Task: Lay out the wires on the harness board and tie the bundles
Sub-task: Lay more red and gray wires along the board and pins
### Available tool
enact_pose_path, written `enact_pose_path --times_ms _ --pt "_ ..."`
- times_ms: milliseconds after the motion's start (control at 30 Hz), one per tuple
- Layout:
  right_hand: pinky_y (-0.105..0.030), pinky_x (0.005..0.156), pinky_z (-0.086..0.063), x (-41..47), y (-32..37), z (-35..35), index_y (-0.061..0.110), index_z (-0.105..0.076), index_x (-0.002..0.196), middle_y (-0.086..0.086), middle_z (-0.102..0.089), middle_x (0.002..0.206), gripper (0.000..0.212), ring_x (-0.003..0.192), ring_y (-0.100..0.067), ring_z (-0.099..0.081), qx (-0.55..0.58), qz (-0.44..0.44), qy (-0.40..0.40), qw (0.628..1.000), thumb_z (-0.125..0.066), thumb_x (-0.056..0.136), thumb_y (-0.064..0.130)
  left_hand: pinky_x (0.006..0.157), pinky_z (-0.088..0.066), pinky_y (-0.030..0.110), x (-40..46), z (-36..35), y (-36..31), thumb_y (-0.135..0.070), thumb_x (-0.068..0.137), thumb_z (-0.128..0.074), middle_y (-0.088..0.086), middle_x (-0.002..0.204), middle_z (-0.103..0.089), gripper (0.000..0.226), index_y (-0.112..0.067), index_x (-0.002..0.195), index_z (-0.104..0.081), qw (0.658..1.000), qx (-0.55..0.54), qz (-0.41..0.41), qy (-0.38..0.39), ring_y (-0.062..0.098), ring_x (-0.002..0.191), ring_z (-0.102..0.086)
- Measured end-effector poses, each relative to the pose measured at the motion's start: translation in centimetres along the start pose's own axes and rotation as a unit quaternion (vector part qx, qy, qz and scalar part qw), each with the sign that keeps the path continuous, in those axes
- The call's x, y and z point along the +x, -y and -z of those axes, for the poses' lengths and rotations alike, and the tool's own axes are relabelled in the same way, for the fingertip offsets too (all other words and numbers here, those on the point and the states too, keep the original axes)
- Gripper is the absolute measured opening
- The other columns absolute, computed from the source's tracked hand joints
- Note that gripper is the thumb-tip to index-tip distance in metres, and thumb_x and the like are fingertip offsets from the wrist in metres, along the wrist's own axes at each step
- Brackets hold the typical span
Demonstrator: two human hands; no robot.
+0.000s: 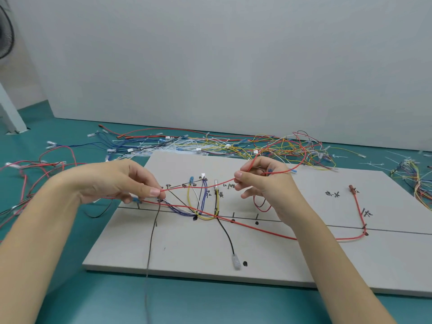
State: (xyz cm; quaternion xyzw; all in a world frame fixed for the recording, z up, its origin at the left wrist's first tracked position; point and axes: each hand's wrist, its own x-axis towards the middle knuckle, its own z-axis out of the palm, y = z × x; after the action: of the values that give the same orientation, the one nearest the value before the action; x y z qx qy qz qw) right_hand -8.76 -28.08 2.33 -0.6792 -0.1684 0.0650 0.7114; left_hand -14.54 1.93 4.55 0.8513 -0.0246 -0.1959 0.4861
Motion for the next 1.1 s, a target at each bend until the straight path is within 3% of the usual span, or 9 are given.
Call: enact_pose_path --times_ms 100,233,467,633,767,933,1100 --pt "-0.027 0.05 -0.054 -0.1 -0.2 0.0 0.001 -0.06 0.084 -0.009 -0.065 0.064 0.013 0.057 -0.019 -0.066 -0.02 -0.011 0.003 1.0 -0.068 0.082 -0.007 0.053 -0.04 0.016 0.0 0.0 0.4 -0.05 0.061 -0.086 -0.006 0.071 -0.065 0.039 -0.019 0.084 -0.08 0.997 0.063 0.015 0.035 0.005 0.063 -0.054" --pt "-0.027 0.05 -0.053 -0.3 -0.4 0.1 -0.002 -0.061 0.089 -0.007 -0.064 0.063 0.013 0.058 -0.019 -0.064 -0.05 -0.015 0.012 0.999 -0.07 0.081 -0.007 0.053 -0.039 0.017 0.1 0.3 1.0 -0.037 0.07 -0.077 -0.008 0.072 -0.069 0.021 -0.024 0.086 -0.08 0.992 0.103 0.036 0.066 0.005 0.066 -0.059" --pt "-0.027 0.051 -0.053 -0.8 -0.6 0.1 -0.004 -0.062 0.089 -0.005 -0.066 0.066 0.008 0.06 -0.018 -0.064 -0.056 0.024 0.004 0.998 -0.067 0.083 -0.007 0.052 -0.046 0.019 0.2 0.7 1.5 -0.031 0.077 -0.073 0.0 0.077 -0.066 0.021 -0.021 0.094 -0.078 0.989 0.088 0.035 0.115 0.011 0.065 -0.064" --pt "-0.027 0.052 -0.053 -1.0 -0.8 -0.1 -0.003 -0.063 0.086 -0.003 -0.065 0.067 0.008 0.062 -0.018 -0.064 -0.056 0.055 -0.008 0.997 -0.064 0.084 -0.01 0.052 -0.041 0.019 0.2 0.5 1.3 -0.029 0.078 -0.072 0.003 0.078 -0.066 0.02 -0.019 0.094 -0.077 0.986 0.084 0.042 0.139 0.009 0.047 -0.047" --pt "-0.026 0.052 -0.053 -1.1 -0.6 0.0 -0.003 -0.064 0.084 -0.006 -0.065 0.065 0.009 0.058 -0.019 -0.063 -0.036 0.071 -0.013 0.997 -0.065 0.082 -0.012 0.048 -0.034 0.018 0.3 0.5 1.3 -0.028 0.081 -0.071 0.001 0.077 -0.068 0.015 -0.022 0.093 -0.078 0.986 0.109 0.035 0.119 0.008 0.045 -0.039" --pt "-0.025 0.052 -0.051 -1.4 0.0 0.5 0.001 -0.068 0.079 -0.011 -0.065 0.066 0.012 0.056 -0.022 -0.063 0.069 0.04 0.015 0.997 -0.067 0.077 -0.011 0.043 -0.033 0.017 0.7 0.1 1.4 -0.022 0.086 -0.071 0.001 0.076 -0.071 0.008 -0.019 0.09 -0.079 0.983 0.139 0.043 0.112 0.008 0.045 -0.039" --pt "-0.026 0.052 -0.051 -1.8 0.2 0.1 0.001 -0.068 0.079 -0.011 -0.067 0.066 0.016 0.057 -0.024 -0.063 0.07 0.035 0.039 0.996 -0.074 0.065 0.002 0.044 -0.029 0.017 0.8 0.1 1.3 -0.019 0.085 -0.073 0.002 0.073 -0.07 0.006 -0.016 0.087 -0.078 0.98 0.164 0.069 0.092 0.01 0.048 -0.037"
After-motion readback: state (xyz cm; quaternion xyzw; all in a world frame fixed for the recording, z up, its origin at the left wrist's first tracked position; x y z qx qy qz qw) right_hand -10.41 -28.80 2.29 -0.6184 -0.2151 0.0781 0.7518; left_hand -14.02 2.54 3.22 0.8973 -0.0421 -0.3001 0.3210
